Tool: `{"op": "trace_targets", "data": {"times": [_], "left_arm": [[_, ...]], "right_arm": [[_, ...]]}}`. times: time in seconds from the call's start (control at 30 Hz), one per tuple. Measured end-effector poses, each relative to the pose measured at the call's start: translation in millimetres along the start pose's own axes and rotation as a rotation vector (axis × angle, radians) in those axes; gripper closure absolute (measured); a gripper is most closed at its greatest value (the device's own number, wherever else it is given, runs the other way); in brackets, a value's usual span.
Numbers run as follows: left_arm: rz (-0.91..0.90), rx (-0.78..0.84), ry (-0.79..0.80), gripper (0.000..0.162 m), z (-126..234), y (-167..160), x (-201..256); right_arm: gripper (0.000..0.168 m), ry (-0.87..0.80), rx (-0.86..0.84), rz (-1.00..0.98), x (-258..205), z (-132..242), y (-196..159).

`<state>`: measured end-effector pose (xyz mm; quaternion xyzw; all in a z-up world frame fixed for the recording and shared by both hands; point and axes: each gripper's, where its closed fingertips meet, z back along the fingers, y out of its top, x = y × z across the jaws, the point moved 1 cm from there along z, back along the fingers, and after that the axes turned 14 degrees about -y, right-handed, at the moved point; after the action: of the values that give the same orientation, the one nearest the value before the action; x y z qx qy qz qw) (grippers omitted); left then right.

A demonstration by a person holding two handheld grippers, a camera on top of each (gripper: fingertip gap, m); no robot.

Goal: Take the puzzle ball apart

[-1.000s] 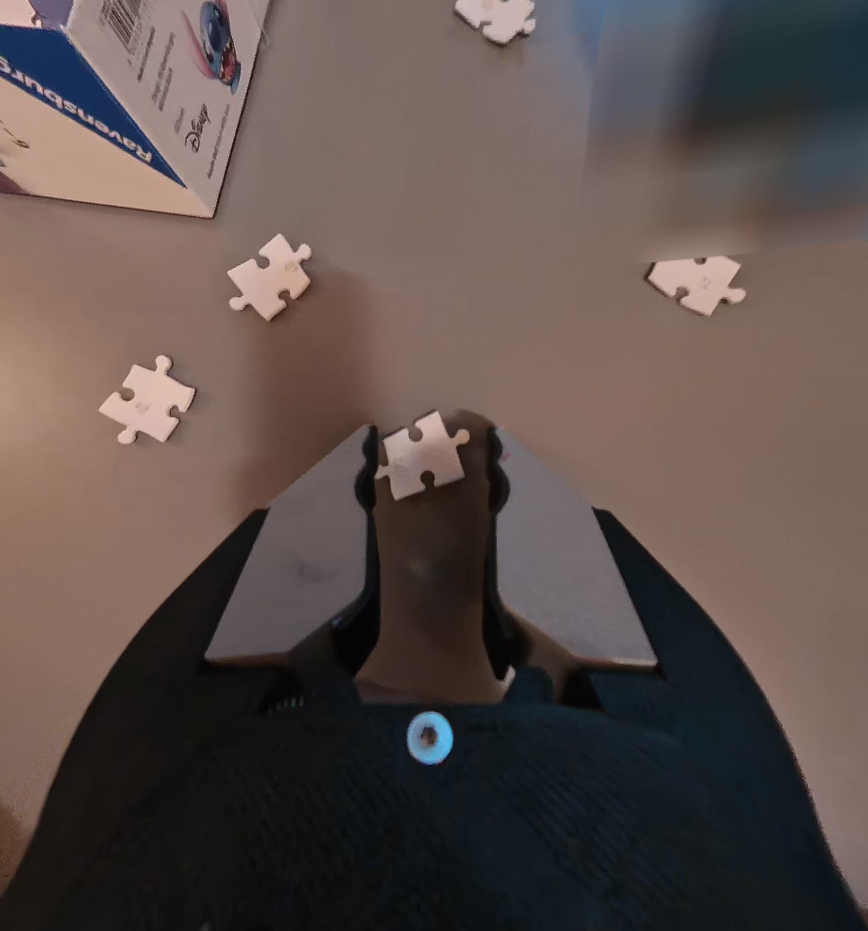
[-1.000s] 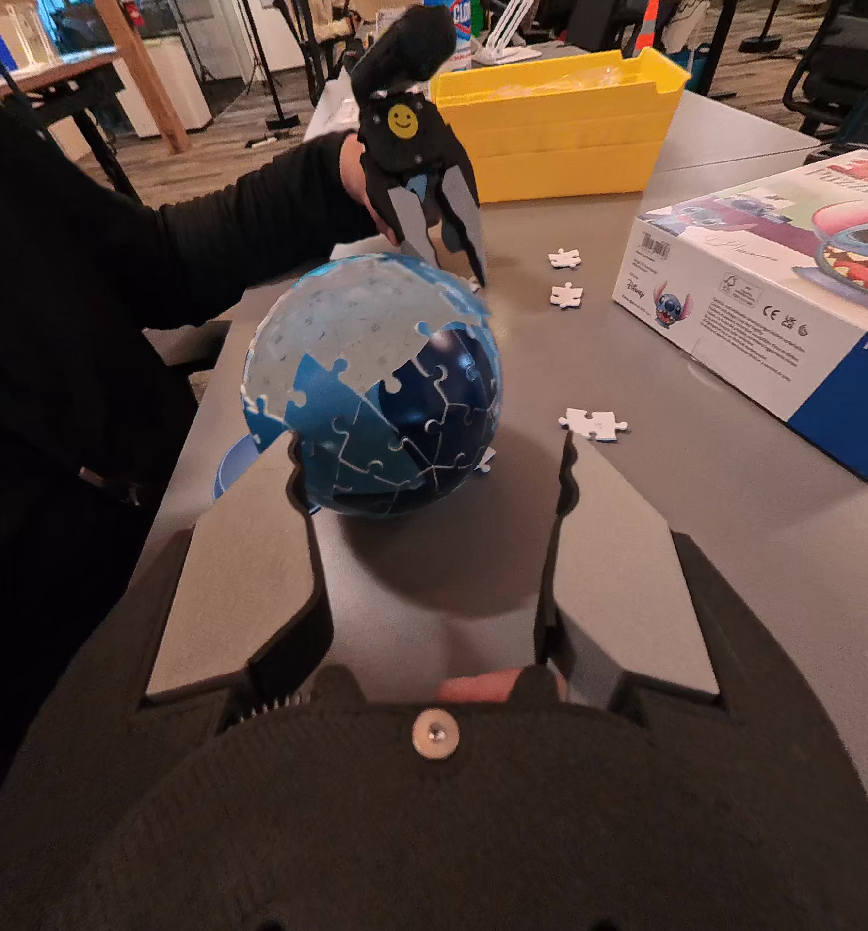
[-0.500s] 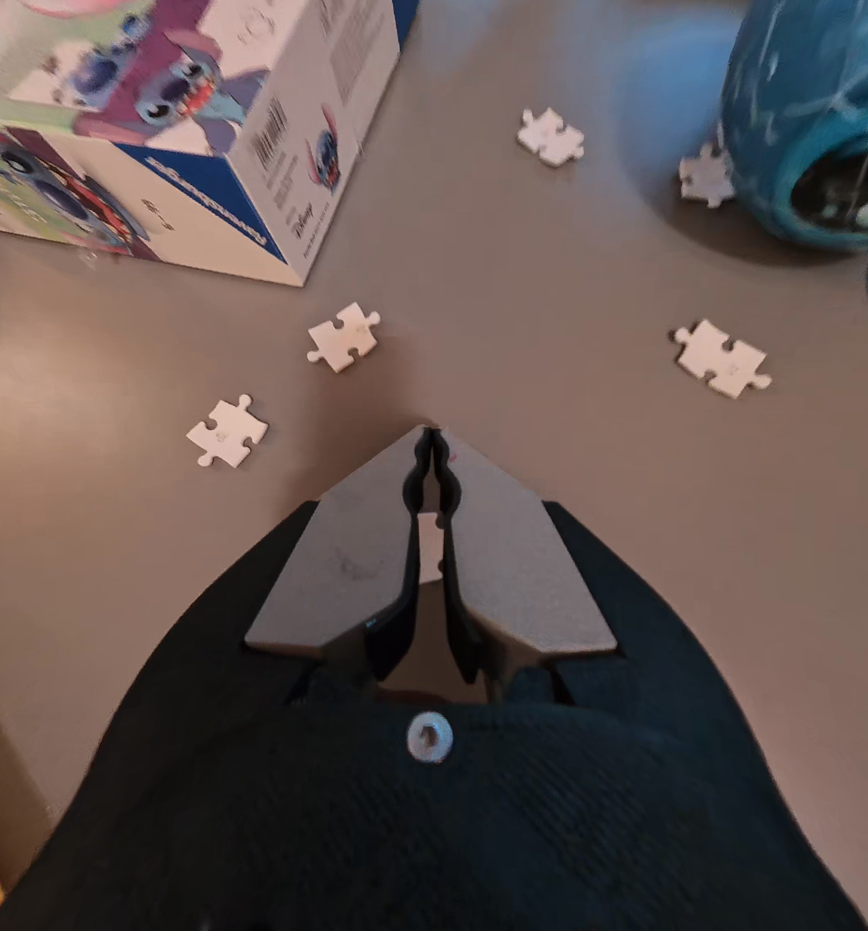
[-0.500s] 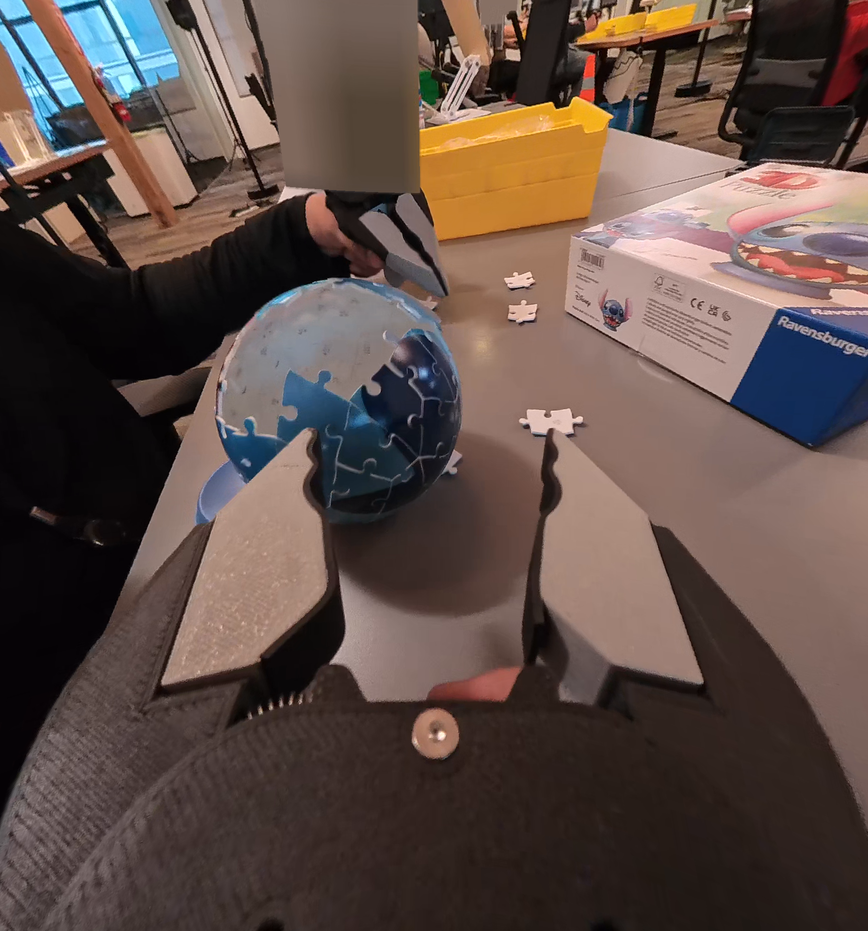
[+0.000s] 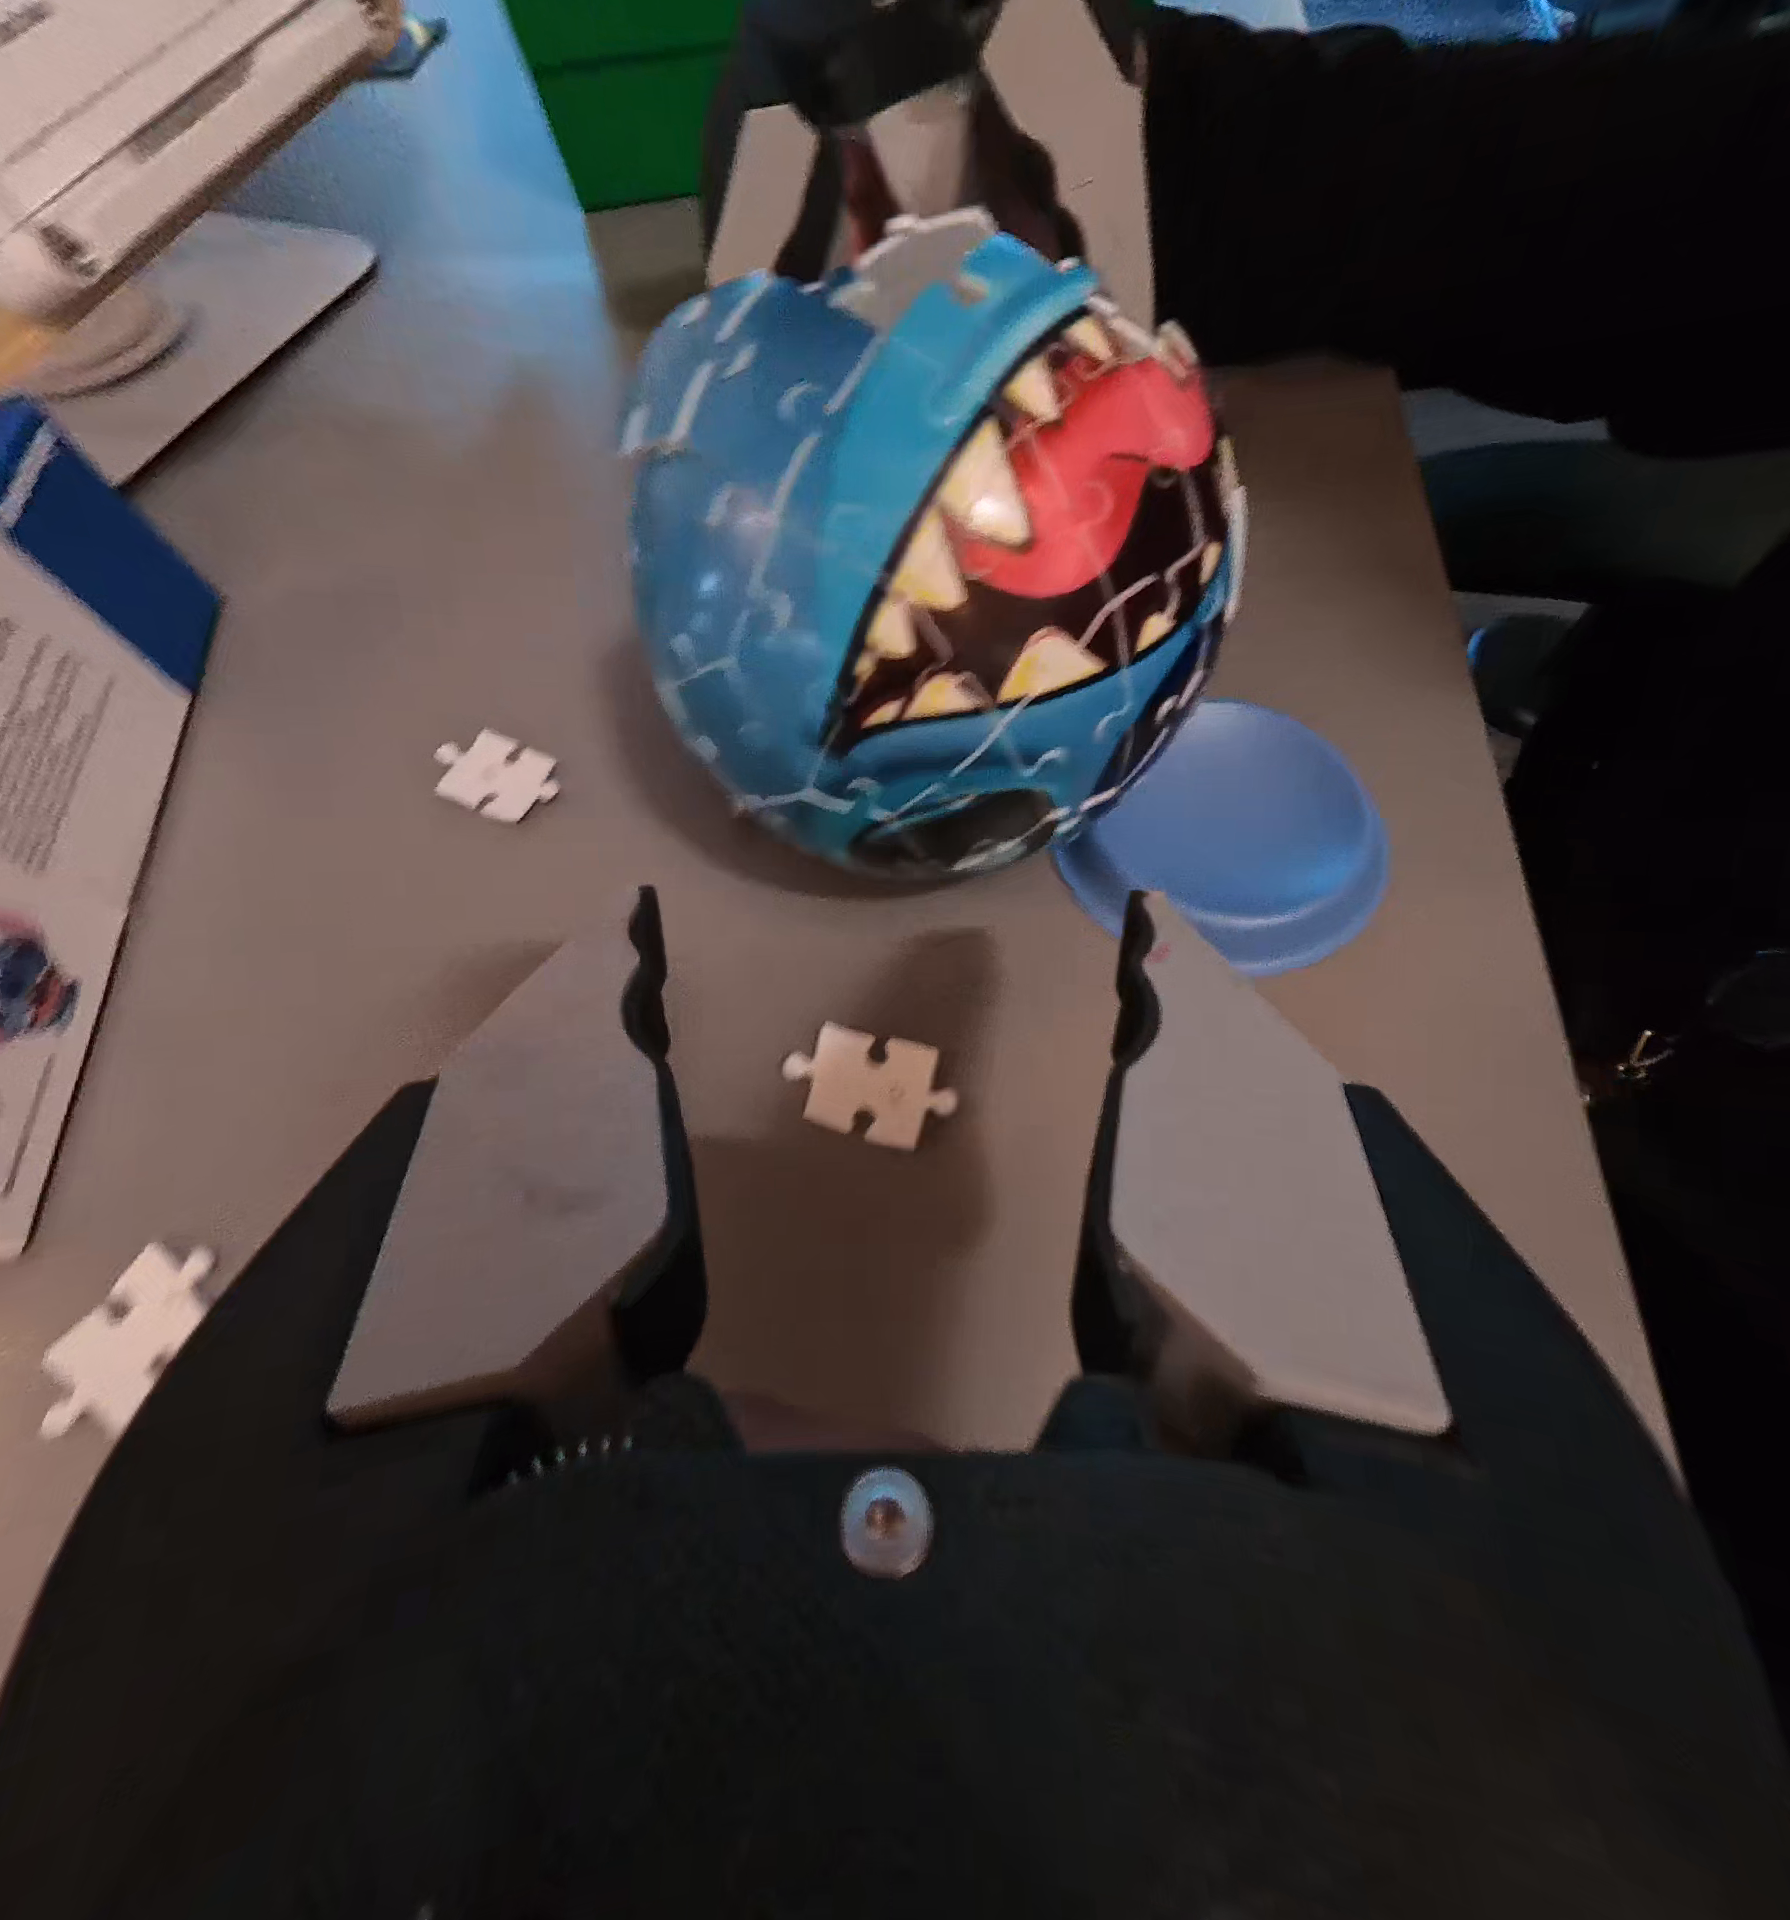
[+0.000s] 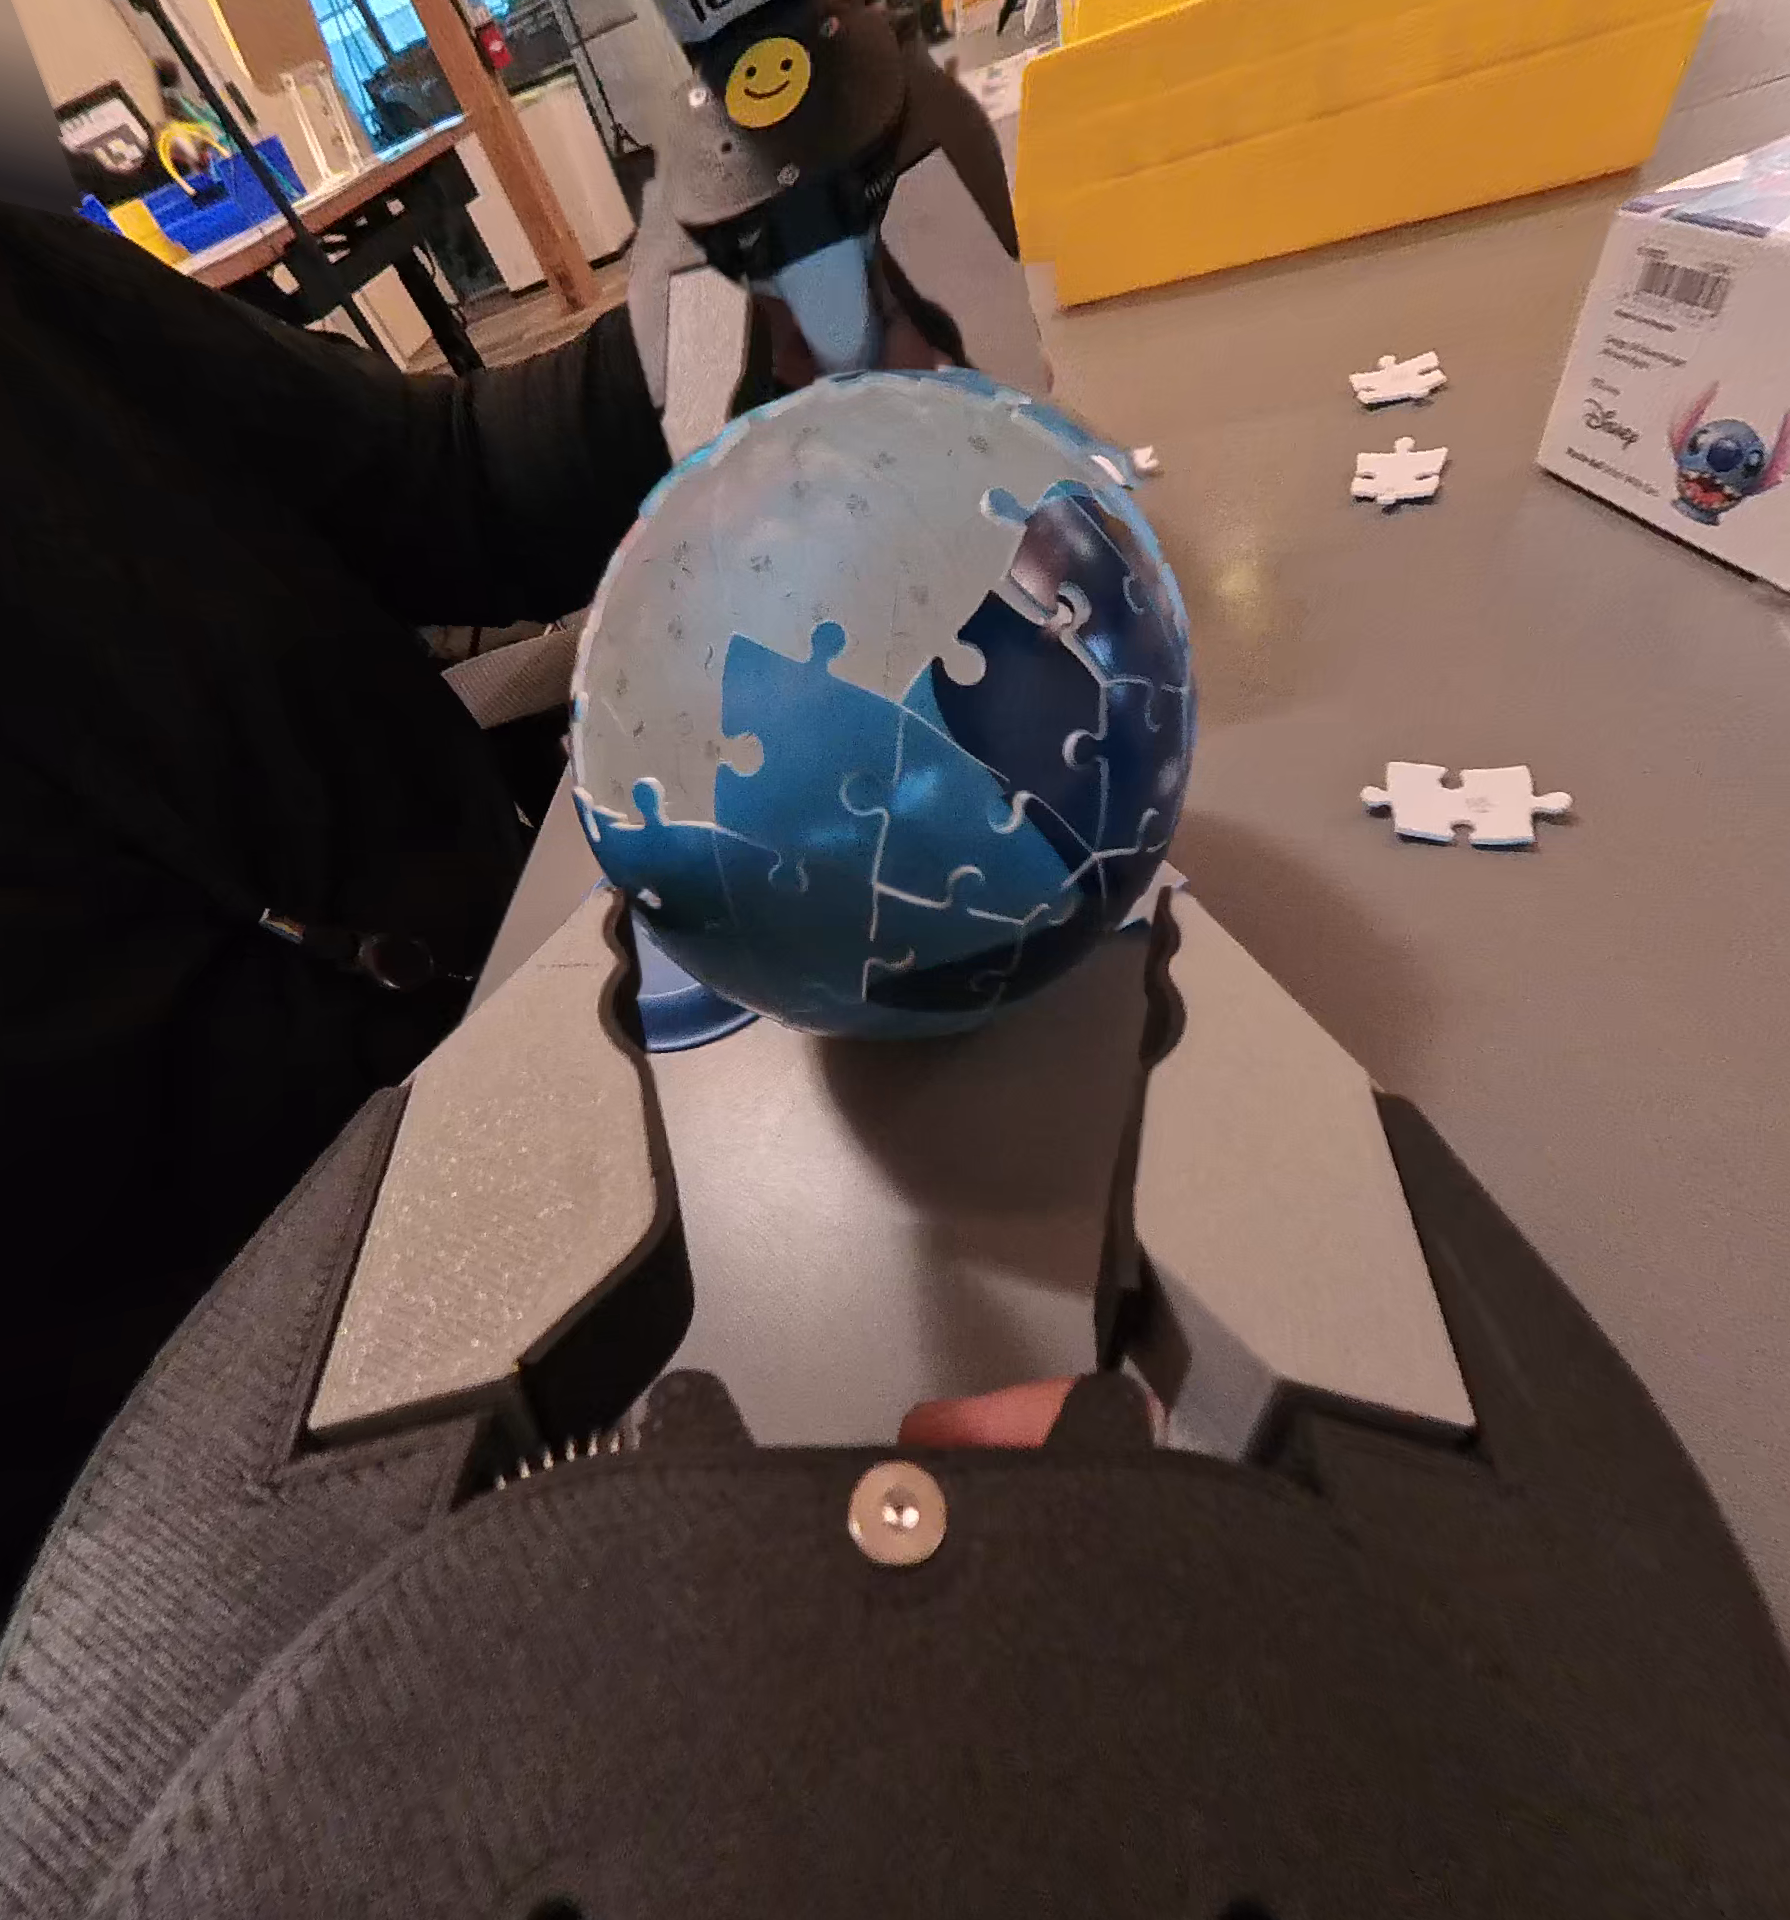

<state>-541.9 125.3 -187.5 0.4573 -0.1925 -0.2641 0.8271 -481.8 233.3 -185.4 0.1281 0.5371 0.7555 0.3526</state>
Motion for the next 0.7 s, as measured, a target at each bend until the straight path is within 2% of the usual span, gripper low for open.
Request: {"op": "trace_targets", "data": {"times": [0.17, 0.5, 0.7], "left_arm": [[-0.006, 0.019, -0.039, 0.072, -26.9, 12.4, 5.4], [0.02, 0.061, -0.011, 0.066, -28.4, 12.2, -0.1], [-0.14, 0.026, 0.054, 0.066, -20.4, 14.8, -2.1]], "right_arm": [[0.068, 0.004, -0.024, 0.031, -8.6, -9.2, -3.4], [0.063, -0.064, -0.012, 0.101, -6.8, -20.1, -1.2], [0.064, -0.158, -0.006, 0.255, -5.7, -24.7, -1.0]]}}
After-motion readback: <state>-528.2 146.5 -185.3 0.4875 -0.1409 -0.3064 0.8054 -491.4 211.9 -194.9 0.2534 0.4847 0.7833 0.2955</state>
